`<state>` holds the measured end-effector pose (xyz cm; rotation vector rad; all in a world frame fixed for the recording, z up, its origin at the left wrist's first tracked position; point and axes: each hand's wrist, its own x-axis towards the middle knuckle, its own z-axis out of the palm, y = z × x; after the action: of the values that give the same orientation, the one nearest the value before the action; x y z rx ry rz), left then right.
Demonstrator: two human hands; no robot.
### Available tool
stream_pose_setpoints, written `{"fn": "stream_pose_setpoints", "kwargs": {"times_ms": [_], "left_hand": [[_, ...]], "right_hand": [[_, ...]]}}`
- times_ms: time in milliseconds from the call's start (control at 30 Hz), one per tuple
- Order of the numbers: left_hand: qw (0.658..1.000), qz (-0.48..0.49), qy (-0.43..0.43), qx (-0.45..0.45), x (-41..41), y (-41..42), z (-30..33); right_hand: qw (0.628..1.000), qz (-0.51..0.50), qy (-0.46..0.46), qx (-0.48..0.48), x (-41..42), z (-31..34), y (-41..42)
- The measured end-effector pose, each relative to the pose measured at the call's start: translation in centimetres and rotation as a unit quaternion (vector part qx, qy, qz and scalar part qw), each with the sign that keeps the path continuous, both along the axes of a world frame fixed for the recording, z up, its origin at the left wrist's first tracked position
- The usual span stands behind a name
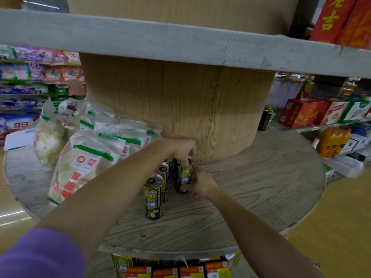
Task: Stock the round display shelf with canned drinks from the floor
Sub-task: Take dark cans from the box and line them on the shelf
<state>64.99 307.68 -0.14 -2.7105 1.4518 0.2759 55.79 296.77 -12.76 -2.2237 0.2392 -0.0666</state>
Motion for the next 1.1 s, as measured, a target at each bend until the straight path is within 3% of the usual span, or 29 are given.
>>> {"fn": "stream_pose_setpoints", "kwargs": {"times_ms": [267,433,600,767,967,1100], "left_hand": [[1.0,0.006,0.001,0.01,0.1,0.9,0.4],[0.999,0.017,0.025,-0.025,0.2,1.1,0.1],[0.995,0.014,0.057,-0.081,-0.8,0.0,0.1],[0.98,-0.008,0.06,-0.191,-2.4,-4.3,-0.5],[0.972,-0.073,0.172,-0.141,-6.5,-12.7,-4.2],[0.958,-0.114,0.233,-0.124,-10.7,-19.2,-7.0]], "right_hand": [[0.998,-0.038,0.034,0.024,2.4,-1.1,1.4],[0.997,-0.039,0.046,0.041,2.5,-1.2,1.2],[0.999,-0.044,0.024,-0.002,0.7,-1.0,-0.1],[0.99,-0.083,0.029,-0.107,-2.9,-0.1,-4.7],[0.977,-0.204,0.023,-0.064,-10.6,0.1,-13.5],[0.963,-0.255,0.025,-0.084,-17.5,0.2,-18.9]]}}
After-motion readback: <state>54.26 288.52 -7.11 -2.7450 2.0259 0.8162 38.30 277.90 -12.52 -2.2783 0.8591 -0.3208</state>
